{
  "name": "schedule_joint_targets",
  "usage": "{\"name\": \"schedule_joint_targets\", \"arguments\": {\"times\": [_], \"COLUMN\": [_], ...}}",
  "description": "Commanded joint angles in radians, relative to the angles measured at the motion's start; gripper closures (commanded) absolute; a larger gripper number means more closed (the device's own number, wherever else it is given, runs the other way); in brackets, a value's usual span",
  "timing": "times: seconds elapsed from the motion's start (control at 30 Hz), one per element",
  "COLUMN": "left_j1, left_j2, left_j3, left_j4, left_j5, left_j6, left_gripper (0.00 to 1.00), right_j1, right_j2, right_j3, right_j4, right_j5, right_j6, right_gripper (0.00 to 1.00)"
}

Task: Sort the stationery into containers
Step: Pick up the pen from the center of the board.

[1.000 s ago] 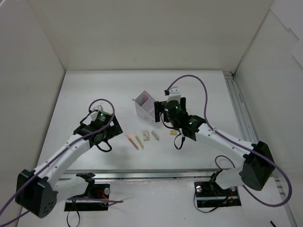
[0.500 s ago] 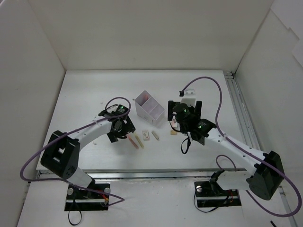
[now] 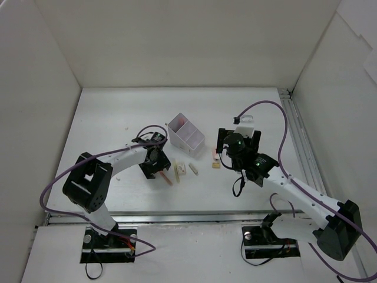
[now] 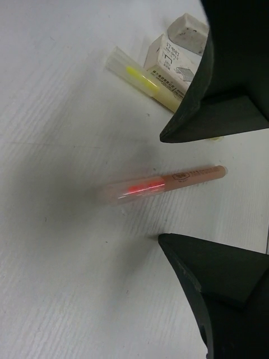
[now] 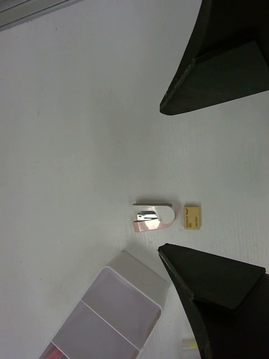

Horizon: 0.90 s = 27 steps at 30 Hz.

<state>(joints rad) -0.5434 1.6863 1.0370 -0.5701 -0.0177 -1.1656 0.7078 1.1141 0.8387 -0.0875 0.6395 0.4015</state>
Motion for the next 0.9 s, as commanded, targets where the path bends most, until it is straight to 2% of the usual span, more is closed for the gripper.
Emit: {"name": "schedule_joint_targets", "arguments": {"times": [0.0,0.03,0.07,0.33,0.4,0.47,0.53,0.73,0.87], "left_j1": [-0.004,-0.004,-0.004,-0.024,-0.024,-0.024,-0.033,-0.078,-0.131], "left_j2": [-0.028,-0.027,-0.022,0.056,0.062,0.062,0.059,-0.005,-0.127], "left_j3": [-0.015,-0.014,-0.008,0.089,0.087,0.087,0.097,0.159,0.201], "left_j4": [-0.007,-0.011,-0.014,-0.102,-0.103,-0.103,-0.112,-0.158,-0.151], "left_j5": [-0.004,-0.007,-0.016,-0.06,-0.064,-0.071,-0.082,-0.201,-0.405], "left_j6": [-0.046,-0.049,-0.046,-0.039,-0.04,-0.039,-0.036,0.032,0.124], "left_gripper": [0.41,0.43,0.51,0.72,0.81,0.95,1.0,1.0,1.0], "right_j1": [-0.011,-0.011,-0.011,-0.013,-0.014,-0.014,-0.014,-0.018,-0.014], "right_j2": [-0.025,-0.025,-0.023,-0.027,-0.027,-0.025,-0.027,-0.037,-0.04], "right_j3": [-0.001,-0.001,-0.003,-0.006,-0.006,-0.006,-0.006,-0.009,-0.006], "right_j4": [0.029,0.029,0.029,0.028,0.029,0.029,0.029,0.029,0.031], "right_j5": [0.038,0.037,0.037,0.043,0.043,0.043,0.042,0.031,0.022], "right_j6": [0.025,0.026,0.026,0.026,0.028,0.028,0.026,0.019,-0.004], "right_gripper": [0.02,0.02,0.02,0.02,0.02,0.02,0.02,0.02,0.02]}}
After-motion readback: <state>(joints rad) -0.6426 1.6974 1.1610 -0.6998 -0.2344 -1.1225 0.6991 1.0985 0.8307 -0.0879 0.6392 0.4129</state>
